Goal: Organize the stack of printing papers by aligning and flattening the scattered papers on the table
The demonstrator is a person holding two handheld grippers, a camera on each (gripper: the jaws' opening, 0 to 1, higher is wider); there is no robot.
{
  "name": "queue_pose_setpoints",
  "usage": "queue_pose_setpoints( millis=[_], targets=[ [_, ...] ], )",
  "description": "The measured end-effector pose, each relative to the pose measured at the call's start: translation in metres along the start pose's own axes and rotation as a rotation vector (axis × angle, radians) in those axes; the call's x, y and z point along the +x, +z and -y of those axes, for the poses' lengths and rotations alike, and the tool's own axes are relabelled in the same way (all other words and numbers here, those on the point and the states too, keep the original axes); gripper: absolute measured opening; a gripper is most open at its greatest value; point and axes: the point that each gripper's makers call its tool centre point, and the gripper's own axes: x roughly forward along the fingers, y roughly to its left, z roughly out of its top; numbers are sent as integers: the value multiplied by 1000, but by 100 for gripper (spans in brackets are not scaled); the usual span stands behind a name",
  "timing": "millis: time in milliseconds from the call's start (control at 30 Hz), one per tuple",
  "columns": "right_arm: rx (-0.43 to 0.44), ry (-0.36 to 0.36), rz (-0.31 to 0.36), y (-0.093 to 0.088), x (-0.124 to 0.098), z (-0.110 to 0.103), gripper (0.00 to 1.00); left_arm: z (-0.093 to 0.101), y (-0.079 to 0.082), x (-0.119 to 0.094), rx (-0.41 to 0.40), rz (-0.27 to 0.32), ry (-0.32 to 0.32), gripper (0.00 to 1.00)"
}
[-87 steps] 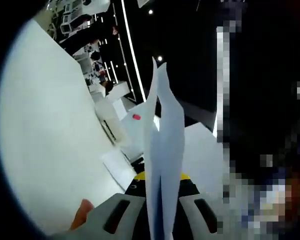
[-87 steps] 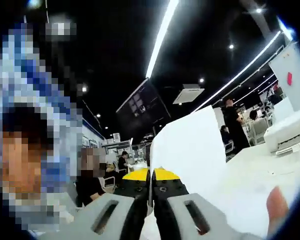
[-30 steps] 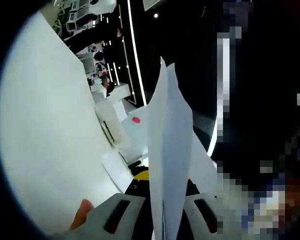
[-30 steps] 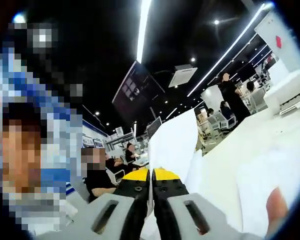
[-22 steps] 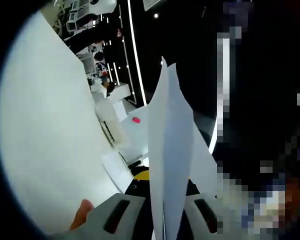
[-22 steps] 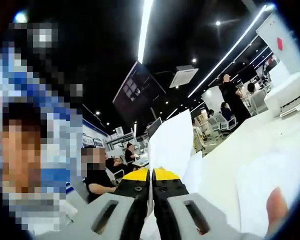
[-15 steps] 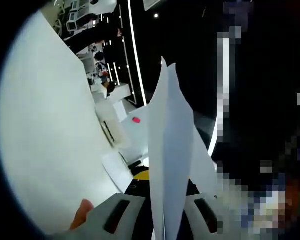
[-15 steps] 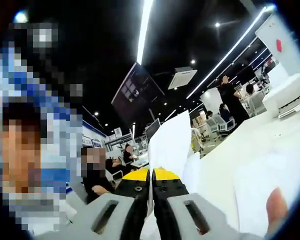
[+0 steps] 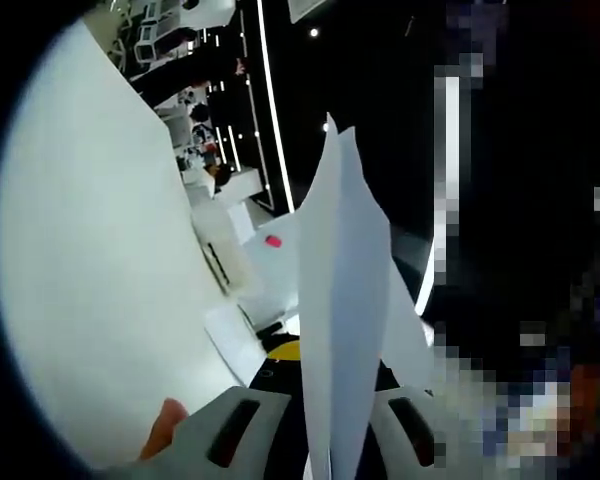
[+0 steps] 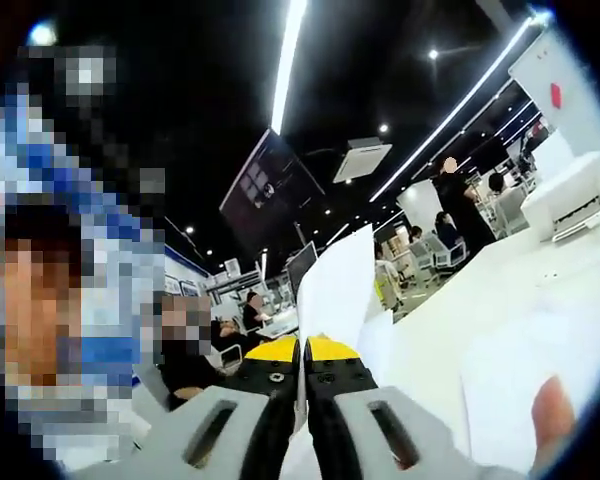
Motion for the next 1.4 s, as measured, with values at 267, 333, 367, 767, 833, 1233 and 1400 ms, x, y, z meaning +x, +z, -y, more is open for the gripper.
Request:
queue_pose_setpoints(
  millis=[267,333,367,767,833,1233,1400],
  targets=[
    [6,-11,-4,-5,1,7,0,-2,3,0,-5,12,7,7],
    [6,-13,-8,-6,1,8,0,-2,2,0,-6,14,9,8],
    [4,-19,-9,-6,2,9,0,-2,2,0,-7,15,10,8],
    [13,-2,-24,-9,5,8,0,-2,3,-1,-9,24,11,9],
    [16,0,-30,-11,6,8,0,-1,2,-1,-10,24,11,9],
    [30,24,-43,-19,10,1,0,-1,2,-1,-15,28,10,9],
    [26,44,-43,-19,11,-7,0,-2,4,-1,-14,31,10,10]
  ],
)
